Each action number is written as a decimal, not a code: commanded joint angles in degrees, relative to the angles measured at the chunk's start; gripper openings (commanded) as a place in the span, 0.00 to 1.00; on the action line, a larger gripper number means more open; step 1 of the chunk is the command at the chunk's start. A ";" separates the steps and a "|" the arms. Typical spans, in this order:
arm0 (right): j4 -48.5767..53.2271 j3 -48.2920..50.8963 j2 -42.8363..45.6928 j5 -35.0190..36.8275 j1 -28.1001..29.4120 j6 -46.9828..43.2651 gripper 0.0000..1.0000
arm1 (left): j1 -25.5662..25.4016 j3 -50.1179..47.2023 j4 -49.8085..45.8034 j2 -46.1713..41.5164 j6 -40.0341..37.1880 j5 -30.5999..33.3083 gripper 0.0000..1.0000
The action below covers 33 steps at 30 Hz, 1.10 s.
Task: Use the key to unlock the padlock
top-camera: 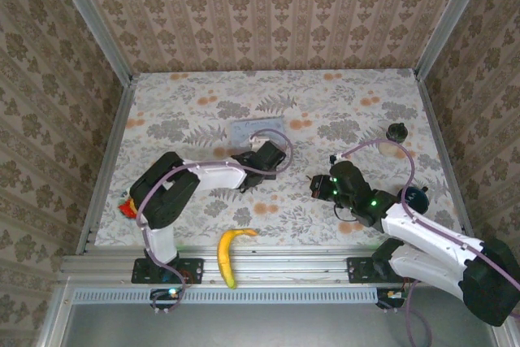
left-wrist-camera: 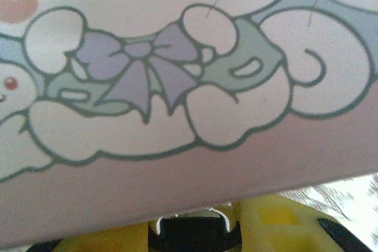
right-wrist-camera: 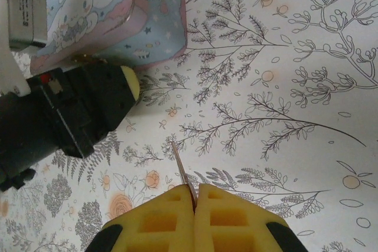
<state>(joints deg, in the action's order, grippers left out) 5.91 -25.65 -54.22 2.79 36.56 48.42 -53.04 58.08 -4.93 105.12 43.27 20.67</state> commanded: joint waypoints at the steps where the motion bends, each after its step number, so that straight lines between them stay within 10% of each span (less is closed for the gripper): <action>1: 2.02 0.52 0.91 0.57 -0.26 0.86 0.00 | -0.43 -1.46 -1.60 -1.20 5.09 -2.62 0.05; 13: 2.00 0.05 0.78 0.30 -0.26 0.73 0.00 | 0.95 -0.53 -1.66 -0.08 3.87 -2.11 0.35; 27: 1.58 -0.37 0.43 0.46 -0.26 0.14 0.00 | 1.42 1.80 -2.97 1.62 2.35 -0.92 0.38; 33: 1.46 -0.06 0.60 0.45 -0.26 0.19 0.00 | 1.37 2.77 -3.16 2.62 1.37 -0.58 0.22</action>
<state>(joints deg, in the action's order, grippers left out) 6.70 -25.65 -54.08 2.76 36.56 48.40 -52.03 59.16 -6.50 106.24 45.80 19.07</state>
